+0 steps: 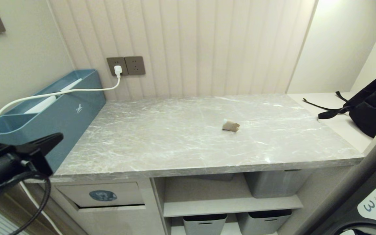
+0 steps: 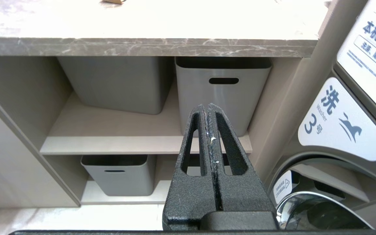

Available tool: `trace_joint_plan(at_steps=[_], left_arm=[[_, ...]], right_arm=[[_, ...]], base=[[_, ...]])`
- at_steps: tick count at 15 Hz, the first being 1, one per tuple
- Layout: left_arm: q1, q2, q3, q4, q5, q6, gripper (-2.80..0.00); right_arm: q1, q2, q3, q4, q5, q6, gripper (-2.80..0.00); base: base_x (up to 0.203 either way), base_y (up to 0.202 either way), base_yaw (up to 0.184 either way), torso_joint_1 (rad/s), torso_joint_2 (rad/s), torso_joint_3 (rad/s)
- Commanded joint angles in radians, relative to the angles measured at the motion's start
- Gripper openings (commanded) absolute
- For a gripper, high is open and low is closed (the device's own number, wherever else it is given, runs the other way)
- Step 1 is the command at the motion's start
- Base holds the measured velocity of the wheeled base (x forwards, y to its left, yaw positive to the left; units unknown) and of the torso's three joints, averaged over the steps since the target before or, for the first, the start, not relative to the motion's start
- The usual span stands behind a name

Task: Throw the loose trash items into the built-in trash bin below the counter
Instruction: Pick up the garbage

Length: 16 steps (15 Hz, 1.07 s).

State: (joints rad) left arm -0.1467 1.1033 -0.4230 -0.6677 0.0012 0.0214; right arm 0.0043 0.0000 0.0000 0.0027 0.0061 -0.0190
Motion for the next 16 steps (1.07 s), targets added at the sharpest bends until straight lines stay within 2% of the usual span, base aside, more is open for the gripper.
trace_joint_plan(at_steps=[1,3,5,7,9,11,12,14,16], left_arm=[[0.048,-0.202,0.092,0.002,0.015,0.019,-2.80],[0.069,-0.393,0.250,0.052,0.056,0.054,-2.80],[0.080,-0.583,0.351,0.196,0.082,0.068,-2.80],[0.101,-0.827,0.360,0.447,0.074,0.068,-2.80],[0.121,-1.030,0.348,0.684,0.039,0.066,-2.80],[0.139,-1.110,0.340,0.840,0.014,0.059,-2.80],[0.146,-1.104,0.335,0.893,-0.002,0.056,-2.80],[0.148,-1.103,0.334,0.895,0.000,0.054,-2.80],[0.148,-1.103,0.334,0.895,0.000,0.054,-2.80]], right_arm=[[0.000,0.000,0.000,0.000,-0.002,0.007,-2.80],[0.000,0.000,0.000,-0.003,0.000,0.003,-2.80],[0.000,0.000,0.000,-0.003,0.000,0.002,-2.80],[0.000,0.000,0.000,-0.003,0.000,0.004,-2.80],[0.000,0.000,-0.002,-0.002,0.004,-0.007,-2.80],[0.000,0.031,-0.096,0.008,0.005,-0.007,-2.80],[0.000,0.088,-0.164,0.019,0.008,-0.006,-2.80],[0.000,0.296,-0.297,0.029,0.034,0.007,-2.80],[0.000,0.551,-0.410,0.025,0.103,0.013,-2.80]], base=[[0.000,0.000,0.000,0.000,0.00,0.000],[0.000,0.000,0.000,0.000,0.00,0.000],[0.000,0.000,0.000,0.000,0.00,0.000],[0.000,0.000,0.000,0.000,0.00,0.000],[0.000,0.000,0.000,0.000,0.00,0.000],[0.000,0.000,0.000,0.000,0.00,0.000],[0.000,0.000,0.000,0.000,0.00,0.000],[0.000,0.000,0.000,0.000,0.00,0.000],[0.000,0.000,0.000,0.000,0.00,0.000]])
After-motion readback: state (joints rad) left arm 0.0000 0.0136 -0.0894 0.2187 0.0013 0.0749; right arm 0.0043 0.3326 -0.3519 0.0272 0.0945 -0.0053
